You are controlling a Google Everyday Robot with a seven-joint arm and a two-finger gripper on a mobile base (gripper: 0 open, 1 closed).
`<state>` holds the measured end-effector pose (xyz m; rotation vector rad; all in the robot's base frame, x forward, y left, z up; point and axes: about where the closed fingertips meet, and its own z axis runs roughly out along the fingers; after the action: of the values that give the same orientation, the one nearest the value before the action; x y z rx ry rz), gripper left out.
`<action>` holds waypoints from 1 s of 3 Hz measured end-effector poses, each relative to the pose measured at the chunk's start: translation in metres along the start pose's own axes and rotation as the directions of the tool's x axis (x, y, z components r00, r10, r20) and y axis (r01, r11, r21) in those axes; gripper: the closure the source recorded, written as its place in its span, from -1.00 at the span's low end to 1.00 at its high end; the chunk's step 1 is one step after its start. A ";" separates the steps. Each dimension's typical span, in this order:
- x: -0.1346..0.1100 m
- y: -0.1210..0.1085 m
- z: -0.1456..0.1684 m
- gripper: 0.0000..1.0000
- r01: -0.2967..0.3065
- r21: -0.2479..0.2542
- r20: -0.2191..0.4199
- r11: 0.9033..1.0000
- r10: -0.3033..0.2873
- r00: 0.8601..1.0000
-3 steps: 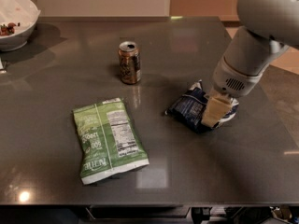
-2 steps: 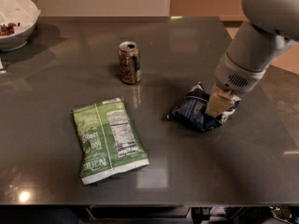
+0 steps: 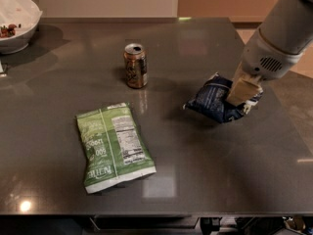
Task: Pick blue chip bag
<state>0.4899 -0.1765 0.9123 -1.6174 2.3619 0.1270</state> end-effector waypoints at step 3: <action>-0.018 -0.028 -0.081 1.00 0.133 0.094 0.079 0.987 -0.140 0.987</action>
Offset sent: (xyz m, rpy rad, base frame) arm 0.0184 -0.0192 0.1001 0.0402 -0.1471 0.1292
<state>0.5080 -0.1888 0.9971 -1.6902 2.1547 0.0610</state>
